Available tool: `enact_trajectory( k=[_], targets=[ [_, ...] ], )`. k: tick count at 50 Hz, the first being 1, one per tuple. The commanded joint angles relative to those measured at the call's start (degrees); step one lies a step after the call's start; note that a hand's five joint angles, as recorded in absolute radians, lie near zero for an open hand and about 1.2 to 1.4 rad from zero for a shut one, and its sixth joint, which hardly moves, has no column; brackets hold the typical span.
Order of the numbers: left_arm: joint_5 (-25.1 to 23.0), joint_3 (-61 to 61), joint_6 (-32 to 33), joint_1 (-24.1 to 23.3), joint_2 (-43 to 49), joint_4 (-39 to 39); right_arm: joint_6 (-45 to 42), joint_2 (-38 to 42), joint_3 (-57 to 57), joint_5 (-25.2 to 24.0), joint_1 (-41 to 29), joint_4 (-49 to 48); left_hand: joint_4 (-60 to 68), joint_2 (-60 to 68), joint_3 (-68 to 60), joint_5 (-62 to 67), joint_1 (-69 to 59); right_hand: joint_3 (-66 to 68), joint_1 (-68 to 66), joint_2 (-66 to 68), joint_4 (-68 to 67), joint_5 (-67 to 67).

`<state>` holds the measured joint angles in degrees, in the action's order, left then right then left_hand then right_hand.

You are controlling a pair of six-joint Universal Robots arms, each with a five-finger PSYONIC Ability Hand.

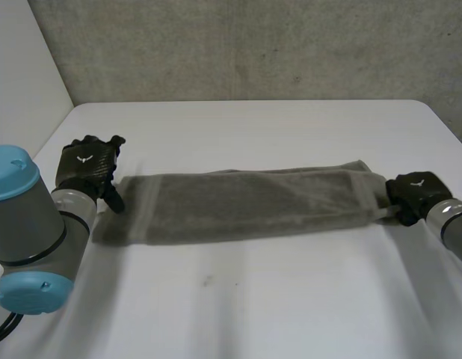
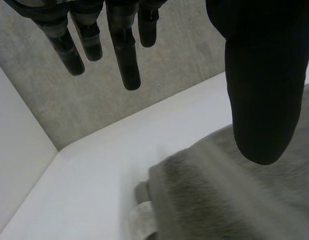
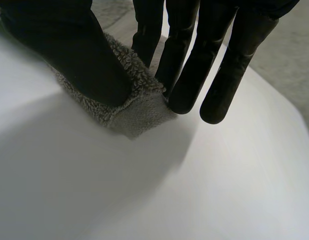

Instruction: Fold the laundry

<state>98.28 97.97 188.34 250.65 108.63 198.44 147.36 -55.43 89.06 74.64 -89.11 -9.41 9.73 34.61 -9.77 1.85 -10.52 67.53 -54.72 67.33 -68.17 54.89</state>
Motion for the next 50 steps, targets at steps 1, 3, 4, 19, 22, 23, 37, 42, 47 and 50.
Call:
enact_trajectory(
  k=[1,3,4,19,22,23,37,42,47,50],
  targets=[
    [0.0,0.3,-0.1,-0.1,0.0,0.0,-2.3,0.3,-2.6,2.3,4.6,-1.2,0.3,-24.6,-0.3,-1.8,0.5,12.5,-25.3,12.7,-11.8,15.1],
    [0.0,0.2,0.0,-0.1,0.0,0.0,-3.9,0.4,-3.2,3.2,5.6,-1.3,0.3,-24.6,-0.3,-1.8,0.5,12.5,-25.3,12.7,-11.8,15.1],
    [0.0,0.2,0.0,-0.1,0.0,0.0,-5.5,0.4,-4.1,4.9,7.0,-1.2,0.3,-24.6,-0.3,-1.8,0.5,12.5,-25.3,12.7,-11.8,15.1],
    [0.1,0.4,-0.1,-0.2,-0.3,0.0,-1.0,-10.8,-6.3,6.5,3.0,-2.1,0.3,-24.6,-0.3,-1.8,0.5,12.5,-25.3,12.7,-11.8,15.1],
    [0.1,0.4,-0.1,-0.1,-0.3,0.0,1.3,-11.4,-7.7,3.8,-5.4,-3.5,0.3,-24.6,-0.3,-1.8,0.5,12.5,-25.3,12.7,-11.8,15.1],
    [0.1,0.5,0.0,-0.1,-0.3,0.0,1.9,-11.2,-8.5,1.8,-9.5,-4.5,0.3,-24.6,-0.3,-1.8,0.5,12.5,-25.3,12.7,-11.8,15.1],
    [0.2,1.2,0.0,-0.2,-0.5,1.6,1.8,3.3,-12.2,-7.7,-40.5,-8.4,0.3,-24.6,-0.3,-1.8,0.5,12.5,-25.3,12.7,-11.8,15.1],
    [0.1,1.3,0.0,-0.2,-0.5,1.6,1.8,7.8,-12.0,-6.3,-44.5,-6.2,0.3,-24.6,-0.3,-1.8,0.5,12.5,-25.3,12.7,-11.8,15.1],
    [0.1,1.6,0.0,-0.6,-0.5,1.7,3.0,4.7,-12.2,-1.8,-44.6,-3.3,0.3,-24.6,-0.3,-1.8,0.5,-50.9,38.1,-50.7,51.5,-48.3],
    [0.1,1.8,0.0,-0.9,-0.5,1.7,5.8,-1.1,-12.1,2.0,-44.0,-1.8,0.3,-24.6,-0.3,-1.8,0.5,-57.5,44.7,-57.3,58.2,-54.9]
  ],
)
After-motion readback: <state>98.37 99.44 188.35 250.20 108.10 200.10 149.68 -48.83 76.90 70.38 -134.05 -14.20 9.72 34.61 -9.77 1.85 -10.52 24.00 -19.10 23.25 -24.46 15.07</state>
